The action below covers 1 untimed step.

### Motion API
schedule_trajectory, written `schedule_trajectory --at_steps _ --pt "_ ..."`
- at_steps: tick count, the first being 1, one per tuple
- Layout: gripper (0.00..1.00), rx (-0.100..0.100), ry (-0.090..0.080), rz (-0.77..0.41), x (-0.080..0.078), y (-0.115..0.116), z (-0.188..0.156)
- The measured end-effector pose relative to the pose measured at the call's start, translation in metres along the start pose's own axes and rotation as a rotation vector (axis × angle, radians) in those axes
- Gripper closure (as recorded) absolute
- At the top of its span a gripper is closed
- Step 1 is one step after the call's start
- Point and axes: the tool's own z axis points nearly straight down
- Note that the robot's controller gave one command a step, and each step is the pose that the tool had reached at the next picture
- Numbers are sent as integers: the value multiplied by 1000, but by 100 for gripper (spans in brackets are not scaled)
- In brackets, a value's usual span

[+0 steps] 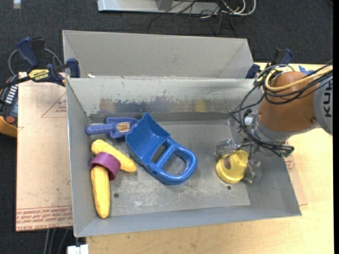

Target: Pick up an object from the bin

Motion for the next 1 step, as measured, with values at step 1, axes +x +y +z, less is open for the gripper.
schedule_trajectory --at_steps 1 --pt "100 1 -1 -1 0 1 -3"
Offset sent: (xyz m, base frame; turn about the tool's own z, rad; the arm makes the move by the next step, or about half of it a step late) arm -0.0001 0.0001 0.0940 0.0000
